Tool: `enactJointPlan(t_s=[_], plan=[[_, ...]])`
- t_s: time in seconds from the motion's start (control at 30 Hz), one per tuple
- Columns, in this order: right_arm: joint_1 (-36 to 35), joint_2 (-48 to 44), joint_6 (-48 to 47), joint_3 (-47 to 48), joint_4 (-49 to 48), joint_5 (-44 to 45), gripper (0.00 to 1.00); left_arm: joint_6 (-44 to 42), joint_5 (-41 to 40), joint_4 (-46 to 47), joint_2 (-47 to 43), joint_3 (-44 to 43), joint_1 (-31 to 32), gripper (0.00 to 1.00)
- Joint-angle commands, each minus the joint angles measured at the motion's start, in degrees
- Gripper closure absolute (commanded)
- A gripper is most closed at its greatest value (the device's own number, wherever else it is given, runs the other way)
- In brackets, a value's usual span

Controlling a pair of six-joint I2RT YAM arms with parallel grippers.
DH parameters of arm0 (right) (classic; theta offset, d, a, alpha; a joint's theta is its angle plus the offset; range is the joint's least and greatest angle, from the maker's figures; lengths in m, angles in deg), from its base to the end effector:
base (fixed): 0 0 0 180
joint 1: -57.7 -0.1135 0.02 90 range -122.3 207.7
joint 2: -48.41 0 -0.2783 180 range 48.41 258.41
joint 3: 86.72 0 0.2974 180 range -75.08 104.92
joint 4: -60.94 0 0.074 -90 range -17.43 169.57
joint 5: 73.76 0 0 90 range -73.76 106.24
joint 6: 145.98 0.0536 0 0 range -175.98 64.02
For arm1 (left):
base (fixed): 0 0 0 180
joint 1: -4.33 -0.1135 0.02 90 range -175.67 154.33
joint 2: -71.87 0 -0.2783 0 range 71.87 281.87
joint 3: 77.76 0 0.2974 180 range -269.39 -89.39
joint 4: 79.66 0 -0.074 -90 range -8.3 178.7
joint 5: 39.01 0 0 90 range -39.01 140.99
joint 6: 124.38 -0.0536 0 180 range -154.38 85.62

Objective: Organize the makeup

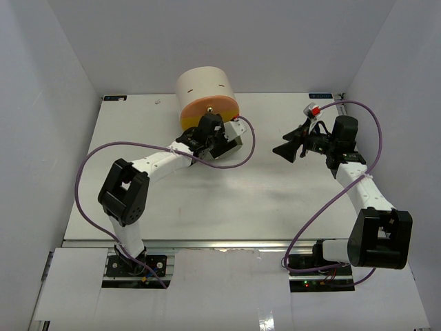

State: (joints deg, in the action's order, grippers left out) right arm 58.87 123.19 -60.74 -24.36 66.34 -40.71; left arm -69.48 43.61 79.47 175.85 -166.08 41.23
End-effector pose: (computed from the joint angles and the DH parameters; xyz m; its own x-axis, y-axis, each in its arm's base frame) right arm 0.3365 0.0381 0.2865 -0.2396 -0.0404 -0.9700 -0.8094 0.5601 0.1766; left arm 0.3846 -0.2802 0.2276 -0.0945 0.7841 -0.6135 0.6933 0.4940 0.5246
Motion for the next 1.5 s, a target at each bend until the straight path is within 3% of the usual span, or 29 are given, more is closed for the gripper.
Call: enactJointPlan(t_s=[0.0, 0.27, 0.4, 0.53, 0.77, 1.17, 1.47], plan=[[0.41, 0.62, -4.54, 0.31, 0.52, 3.40, 0.08, 11.08, 6.69, 0.00, -10.57, -3.49, 0.10, 0.11], [0.41, 2.99, -6.98, 3.06, 6.02, 23.18, 0.15, 38.37, 11.08, -0.77, -23.30, 2.51, -0.20, 0.03], [0.41, 2.50, -2.73, 0.09, 1.61, 35.72, 0.12, 44.72, 15.43, 0.08, -33.58, 12.26, -0.73, 0.03], [0.41, 2.38, -0.43, -4.00, -4.62, 45.16, 0.07, 43.74, 14.30, 0.59, -45.88, 23.39, -1.08, 0.02], [-0.30, 9.80, -2.78, -2.68, -7.67, 47.51, 0.04, 40.07, 5.61, 2.41, -58.43, 32.77, -1.13, 0.02], [-0.38, 26.85, -2.89, 8.50, -11.55, 44.32, 0.07, 38.67, 5.44, 2.11, -64.68, 34.76, -1.13, 0.02], [-0.38, 34.46, -4.12, 12.82, -14.42, 45.78, 0.09, 38.53, 5.18, 2.20, -64.08, 34.85, -1.13, 0.02]])
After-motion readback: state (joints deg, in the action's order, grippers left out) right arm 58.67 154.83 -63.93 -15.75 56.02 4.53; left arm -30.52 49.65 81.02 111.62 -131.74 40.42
